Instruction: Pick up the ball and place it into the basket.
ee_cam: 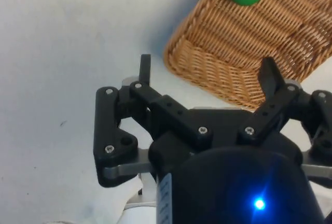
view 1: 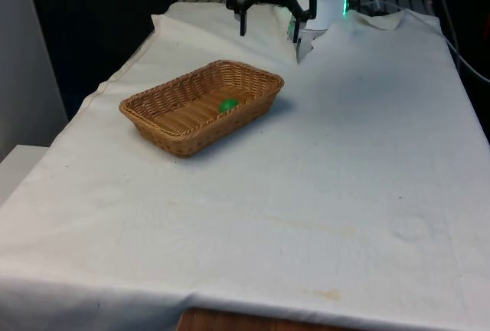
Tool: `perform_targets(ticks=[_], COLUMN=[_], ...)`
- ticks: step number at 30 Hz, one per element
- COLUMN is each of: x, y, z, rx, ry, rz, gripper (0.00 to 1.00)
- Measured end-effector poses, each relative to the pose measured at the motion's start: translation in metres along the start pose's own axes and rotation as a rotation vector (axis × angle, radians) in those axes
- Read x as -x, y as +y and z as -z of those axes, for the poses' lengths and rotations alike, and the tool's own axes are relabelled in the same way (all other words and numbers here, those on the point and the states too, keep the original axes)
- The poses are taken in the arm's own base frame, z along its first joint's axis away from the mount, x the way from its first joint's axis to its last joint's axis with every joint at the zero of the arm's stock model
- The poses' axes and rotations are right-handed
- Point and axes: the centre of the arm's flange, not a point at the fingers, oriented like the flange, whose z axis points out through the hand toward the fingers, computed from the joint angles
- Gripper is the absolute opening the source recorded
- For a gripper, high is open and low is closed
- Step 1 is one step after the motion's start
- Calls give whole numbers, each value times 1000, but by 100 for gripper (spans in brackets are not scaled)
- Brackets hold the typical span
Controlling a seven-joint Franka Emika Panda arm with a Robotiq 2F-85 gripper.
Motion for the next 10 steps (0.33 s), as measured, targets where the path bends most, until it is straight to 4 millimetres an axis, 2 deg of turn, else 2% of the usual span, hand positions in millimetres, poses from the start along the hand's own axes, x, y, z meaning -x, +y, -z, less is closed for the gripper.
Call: perform_targets(ticks=[6, 10], x=[-1, -1], y=[-13, -17], z=[16, 18], rx=[-12, -13], ry=[3, 5], rz=[6, 9], gripper=[100, 100])
